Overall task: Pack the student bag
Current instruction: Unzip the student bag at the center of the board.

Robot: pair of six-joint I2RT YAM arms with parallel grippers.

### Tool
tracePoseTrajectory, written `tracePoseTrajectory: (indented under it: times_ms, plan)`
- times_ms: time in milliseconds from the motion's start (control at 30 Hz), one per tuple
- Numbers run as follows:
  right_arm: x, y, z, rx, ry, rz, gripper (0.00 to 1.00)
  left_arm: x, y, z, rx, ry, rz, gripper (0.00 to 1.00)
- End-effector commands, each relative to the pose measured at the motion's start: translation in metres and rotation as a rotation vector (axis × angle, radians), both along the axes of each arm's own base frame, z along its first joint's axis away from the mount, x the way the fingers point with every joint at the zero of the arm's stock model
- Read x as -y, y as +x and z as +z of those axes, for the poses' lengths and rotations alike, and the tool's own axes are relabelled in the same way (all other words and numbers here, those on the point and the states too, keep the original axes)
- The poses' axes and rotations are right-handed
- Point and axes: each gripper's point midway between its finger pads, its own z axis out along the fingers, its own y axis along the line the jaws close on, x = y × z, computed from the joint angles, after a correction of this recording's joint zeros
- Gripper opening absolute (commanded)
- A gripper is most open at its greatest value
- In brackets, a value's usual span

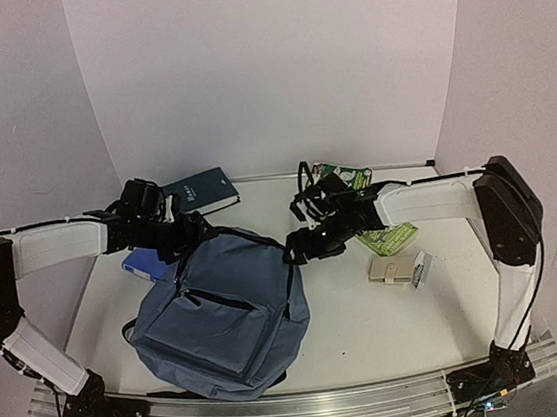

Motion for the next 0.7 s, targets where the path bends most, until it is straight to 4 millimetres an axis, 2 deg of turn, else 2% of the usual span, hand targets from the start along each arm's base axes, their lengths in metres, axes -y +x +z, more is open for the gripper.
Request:
tracePoseTrajectory:
  times_ms: [0,100,200,233,300,367,433,600,667]
  plan:
    - [-0.028,0.021,0.006,0.061,0.030,0.103,0.71,-0.030,-0.025,-0.004,-0.068,0.042,0.134,0.90]
    - [-0.034,0.030,-0.006,0.049,0.028,0.107,0.60,-0.051,-0.034,-0.020,-0.094,0.107,0.205,0.92]
    - [-0.036,0.031,-0.011,0.047,0.023,0.114,0.48,-0.056,-0.037,-0.038,-0.121,0.126,0.219,0.89]
    - [-0.036,0.032,-0.013,0.049,0.017,0.110,0.41,-0.055,-0.036,-0.044,-0.133,0.128,0.217,0.86]
    - [-0.032,0.033,-0.013,0.051,0.008,0.093,0.18,-0.051,-0.033,-0.056,-0.149,0.124,0.204,0.78]
    - [-0.026,0.031,-0.012,0.056,0.000,0.077,0.06,-0.044,-0.026,-0.068,-0.157,0.119,0.182,0.69]
    - [-0.017,0.029,-0.006,0.071,-0.011,0.047,0.03,-0.035,-0.015,-0.075,-0.145,0.115,0.152,0.61]
    - [0.015,0.015,0.001,0.086,-0.052,-0.031,0.03,0.000,0.023,-0.089,-0.121,0.100,0.025,0.54]
    - [0.028,0.005,0.001,0.077,-0.059,-0.056,0.03,0.020,0.042,-0.084,-0.093,0.067,-0.045,0.51]
